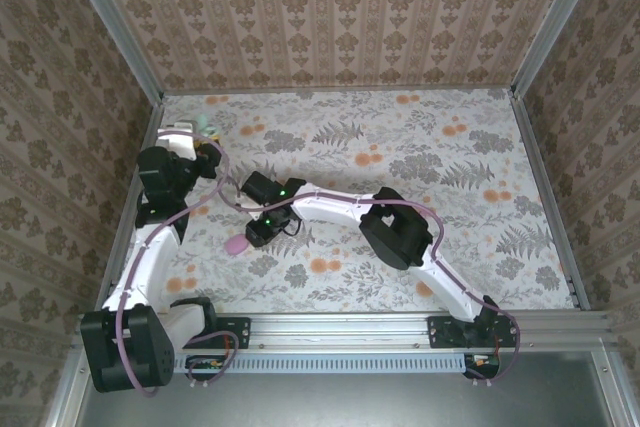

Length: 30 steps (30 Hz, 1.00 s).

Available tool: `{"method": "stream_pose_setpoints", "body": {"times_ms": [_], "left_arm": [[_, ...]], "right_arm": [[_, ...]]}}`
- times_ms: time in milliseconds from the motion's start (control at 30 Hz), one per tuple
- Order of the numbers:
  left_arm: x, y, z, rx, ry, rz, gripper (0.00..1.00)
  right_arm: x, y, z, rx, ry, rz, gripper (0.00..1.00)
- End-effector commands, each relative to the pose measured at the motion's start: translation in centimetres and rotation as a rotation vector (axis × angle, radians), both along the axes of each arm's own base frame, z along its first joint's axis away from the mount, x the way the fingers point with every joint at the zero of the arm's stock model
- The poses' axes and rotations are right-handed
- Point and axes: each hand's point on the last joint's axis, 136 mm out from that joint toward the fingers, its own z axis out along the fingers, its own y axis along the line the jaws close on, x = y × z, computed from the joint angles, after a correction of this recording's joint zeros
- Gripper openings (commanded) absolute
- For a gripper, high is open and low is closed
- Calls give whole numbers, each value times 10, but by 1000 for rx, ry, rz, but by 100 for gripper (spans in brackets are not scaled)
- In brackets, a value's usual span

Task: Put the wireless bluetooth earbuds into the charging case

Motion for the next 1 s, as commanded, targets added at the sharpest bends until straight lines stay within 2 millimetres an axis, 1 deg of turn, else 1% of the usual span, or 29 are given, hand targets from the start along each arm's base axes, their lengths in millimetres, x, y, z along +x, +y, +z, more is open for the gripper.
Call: {"method": "stream_pose_setpoints", "body": {"times_ms": [0,33,133,300,367,467,533,567,600,700,800,867,900,967], "left_arm": [[-3,-7,11,-6,-32,-40,23],[-3,-9,11,-8,-31,-48,23],[-3,-18,11,-9,-30,-80,23],[-1,-45,8,0,-25,-158,23],[-1,-60,7,2,-25,-202,23],[-1,-86,5,4,-27,-273,23],[0,-99,1,2,-15,-305,23],[0,-104,-1,-5,-12,-315,23],[1,-106,-1,-10,-13,-320,23],[4,-105,-3,-16,-10,-297,23],[7,-92,-5,8,-5,-231,23],[9,-80,-7,21,7,-183,23],[9,-73,-9,21,17,-165,23],[10,-57,-10,7,28,-122,23]], "right_arm": [[11,-31,1,-60,-11,-69,27],[14,-36,6,-53,-16,-90,27],[23,-62,17,-38,-21,-158,27],[34,-129,23,-70,-3,-304,27],[36,-165,20,-100,16,-372,28],[36,-213,16,-133,32,-454,28],[36,-234,16,-150,38,-491,28],[36,-235,19,-133,50,-492,29],[34,-232,23,-113,57,-473,29],[32,-209,35,-101,60,-434,31],[27,-169,43,-102,80,-381,34],[25,-139,44,-93,81,-357,36],[25,-127,45,-87,77,-355,38],[28,-108,41,-99,76,-378,45]]}}
